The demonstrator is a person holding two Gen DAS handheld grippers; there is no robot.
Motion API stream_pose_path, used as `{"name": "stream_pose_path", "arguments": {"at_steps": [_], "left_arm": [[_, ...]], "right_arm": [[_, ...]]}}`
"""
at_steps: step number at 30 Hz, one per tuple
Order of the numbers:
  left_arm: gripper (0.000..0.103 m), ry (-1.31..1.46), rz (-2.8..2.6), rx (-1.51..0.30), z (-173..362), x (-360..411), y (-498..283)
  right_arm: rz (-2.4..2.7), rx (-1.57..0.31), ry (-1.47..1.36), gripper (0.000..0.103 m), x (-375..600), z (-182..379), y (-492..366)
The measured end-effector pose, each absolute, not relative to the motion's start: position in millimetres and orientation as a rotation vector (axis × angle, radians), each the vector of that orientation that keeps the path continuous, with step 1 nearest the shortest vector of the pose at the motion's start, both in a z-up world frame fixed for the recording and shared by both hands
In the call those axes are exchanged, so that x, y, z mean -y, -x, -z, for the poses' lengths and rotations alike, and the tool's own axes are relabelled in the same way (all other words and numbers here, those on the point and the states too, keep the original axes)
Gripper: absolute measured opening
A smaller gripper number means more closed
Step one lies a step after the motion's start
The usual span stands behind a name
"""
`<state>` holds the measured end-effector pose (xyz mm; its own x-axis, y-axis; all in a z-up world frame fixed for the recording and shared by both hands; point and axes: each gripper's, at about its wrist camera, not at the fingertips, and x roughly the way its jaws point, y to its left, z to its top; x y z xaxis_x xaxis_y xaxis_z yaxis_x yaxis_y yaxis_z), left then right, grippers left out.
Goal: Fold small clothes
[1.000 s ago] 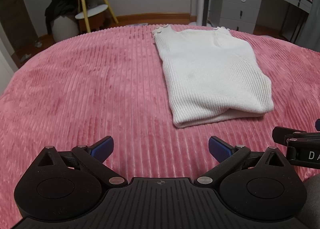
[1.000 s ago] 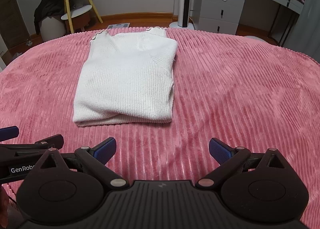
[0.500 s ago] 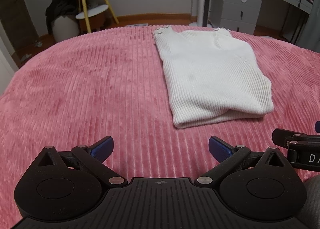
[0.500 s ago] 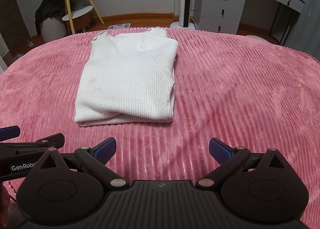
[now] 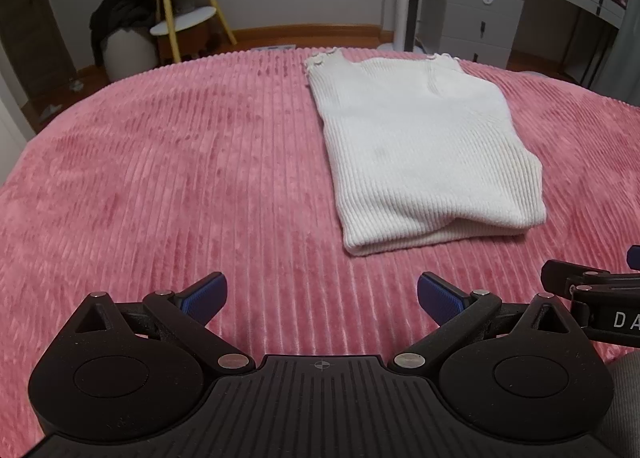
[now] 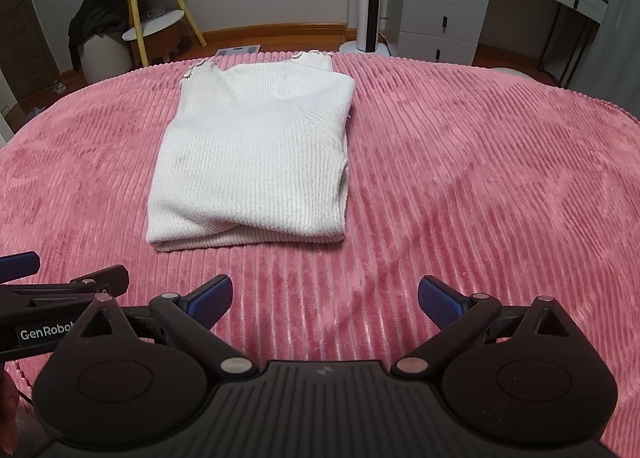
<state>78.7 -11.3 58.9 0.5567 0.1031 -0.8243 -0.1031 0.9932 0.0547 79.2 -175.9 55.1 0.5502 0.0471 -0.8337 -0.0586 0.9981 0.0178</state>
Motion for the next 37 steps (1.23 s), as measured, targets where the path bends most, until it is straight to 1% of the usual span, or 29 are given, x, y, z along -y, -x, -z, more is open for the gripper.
{"name": "stream_pose_path", "arguments": {"at_steps": [37], "left_arm": [[0.103,-0.021,-0.101,-0.995,-53.7,17.4,-81.3]], "right_arm": [[-0.061,-0.992,0.016,0.099,175.2,-55.0,-83.6]]}}
